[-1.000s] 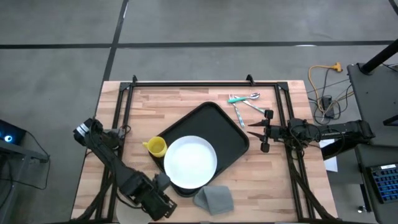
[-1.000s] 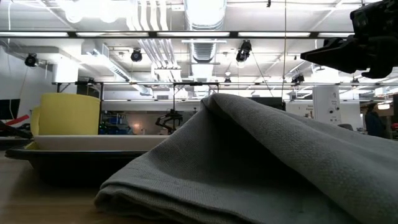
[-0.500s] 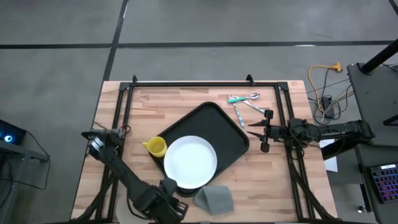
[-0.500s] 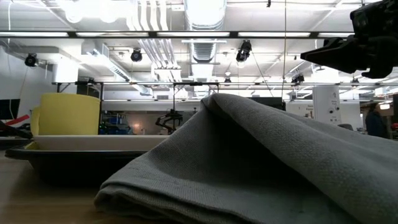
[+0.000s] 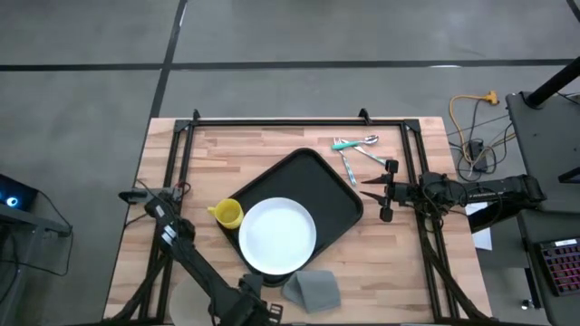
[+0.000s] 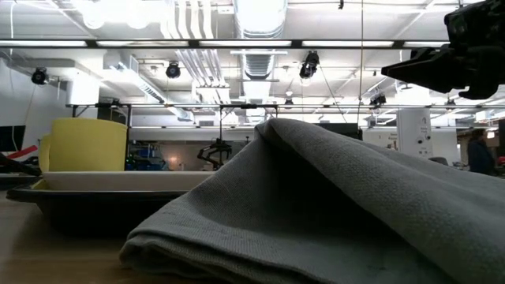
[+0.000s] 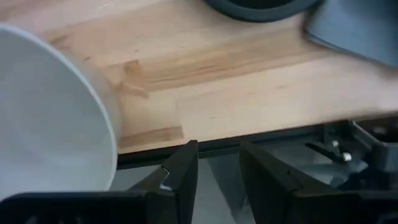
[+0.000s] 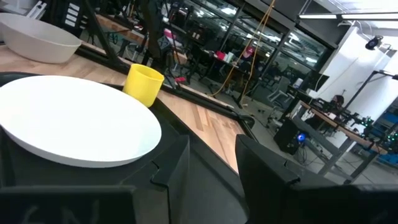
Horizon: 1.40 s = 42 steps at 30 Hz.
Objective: Set up tray
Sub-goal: Put the gray bowl on top of the white plate on the black tray
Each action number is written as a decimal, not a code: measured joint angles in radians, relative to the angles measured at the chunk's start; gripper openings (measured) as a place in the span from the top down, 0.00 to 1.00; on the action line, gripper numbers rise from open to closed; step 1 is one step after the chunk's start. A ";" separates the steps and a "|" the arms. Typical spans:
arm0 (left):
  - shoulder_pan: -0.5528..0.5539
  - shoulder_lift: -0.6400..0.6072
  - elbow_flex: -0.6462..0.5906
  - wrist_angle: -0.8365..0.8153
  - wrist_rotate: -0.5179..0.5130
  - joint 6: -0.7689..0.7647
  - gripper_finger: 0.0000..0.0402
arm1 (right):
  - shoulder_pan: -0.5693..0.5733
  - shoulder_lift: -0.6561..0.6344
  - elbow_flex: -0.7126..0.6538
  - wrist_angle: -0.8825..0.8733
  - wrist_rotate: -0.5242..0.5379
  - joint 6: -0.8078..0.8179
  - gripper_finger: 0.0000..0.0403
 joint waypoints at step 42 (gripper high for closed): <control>0.039 -0.302 -0.461 -0.016 0.119 -0.182 0.74 | 0.000 -0.001 0.000 0.000 0.000 0.000 0.70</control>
